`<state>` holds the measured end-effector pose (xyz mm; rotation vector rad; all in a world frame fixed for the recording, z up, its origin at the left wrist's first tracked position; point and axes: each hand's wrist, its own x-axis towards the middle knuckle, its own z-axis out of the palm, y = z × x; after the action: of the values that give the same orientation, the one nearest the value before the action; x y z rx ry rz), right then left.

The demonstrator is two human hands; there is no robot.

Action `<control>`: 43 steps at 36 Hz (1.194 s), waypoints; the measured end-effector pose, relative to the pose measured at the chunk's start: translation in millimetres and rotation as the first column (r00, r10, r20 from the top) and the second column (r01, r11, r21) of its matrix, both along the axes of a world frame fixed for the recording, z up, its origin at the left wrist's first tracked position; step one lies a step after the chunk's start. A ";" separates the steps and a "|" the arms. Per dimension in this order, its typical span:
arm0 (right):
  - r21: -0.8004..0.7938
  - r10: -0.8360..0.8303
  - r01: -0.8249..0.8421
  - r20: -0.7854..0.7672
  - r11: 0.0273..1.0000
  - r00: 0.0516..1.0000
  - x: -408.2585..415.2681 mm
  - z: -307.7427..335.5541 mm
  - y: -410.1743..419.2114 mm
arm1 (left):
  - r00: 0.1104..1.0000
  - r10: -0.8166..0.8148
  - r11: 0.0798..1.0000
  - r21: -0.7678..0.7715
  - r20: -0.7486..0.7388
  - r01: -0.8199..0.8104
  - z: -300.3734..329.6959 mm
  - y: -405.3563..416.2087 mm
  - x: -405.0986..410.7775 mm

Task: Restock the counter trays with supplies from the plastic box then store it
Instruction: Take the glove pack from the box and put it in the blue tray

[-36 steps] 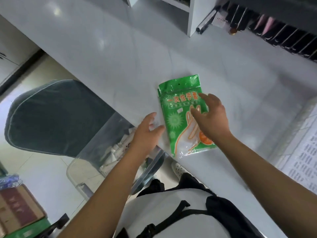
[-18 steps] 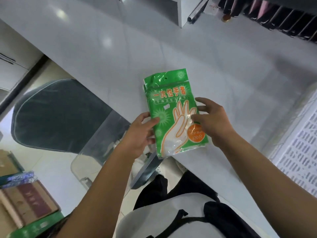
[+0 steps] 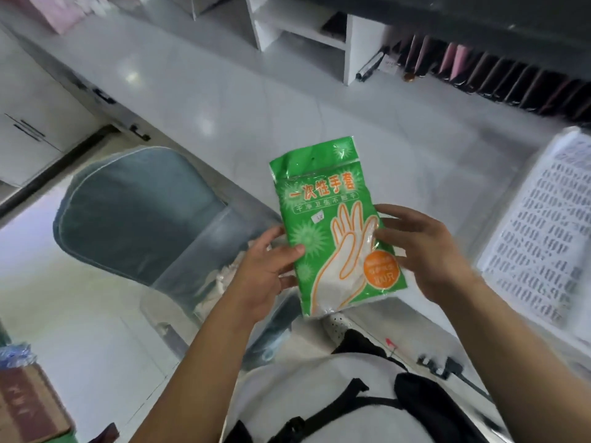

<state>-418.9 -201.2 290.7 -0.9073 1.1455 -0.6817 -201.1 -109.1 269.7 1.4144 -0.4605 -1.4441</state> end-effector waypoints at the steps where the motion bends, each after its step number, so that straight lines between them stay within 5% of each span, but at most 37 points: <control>1: 0.001 -0.014 0.014 0.012 1.000 1.000 -2.2 3.7 13.0 | 1.000 -0.021 0.999 -0.024 -0.010 0.021 2.8 10.9 0.6; 8: 0.033 0.101 -0.100 -0.046 0.994 0.994 -34.3 26.9 98.8 | 0.964 -0.218 0.970 -0.145 -0.151 0.196 3.3 67.7 -5.2; 19: 0.019 -0.173 0.174 -0.065 0.985 0.983 -134.0 45.5 223.7 | 0.761 -0.598 0.799 -0.253 -0.251 0.545 1.3 99.9 -94.4; 31: -0.001 -0.362 0.362 -0.029 0.932 0.932 -220.1 46.1 268.8 | 0.681 -0.722 0.687 -0.244 -0.123 0.684 21.6 104.8 -191.3; 43: -0.015 -0.421 0.423 0.073 0.906 0.904 -395.7 46.5 285.4 | 0.644 -0.762 0.641 -0.220 -0.071 0.735 30.3 106.1 -372.8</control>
<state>-814.7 84.2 337.3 -0.6562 1.2866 -1.0789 -573.9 -3.1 300.0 0.9663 -1.1484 -2.1003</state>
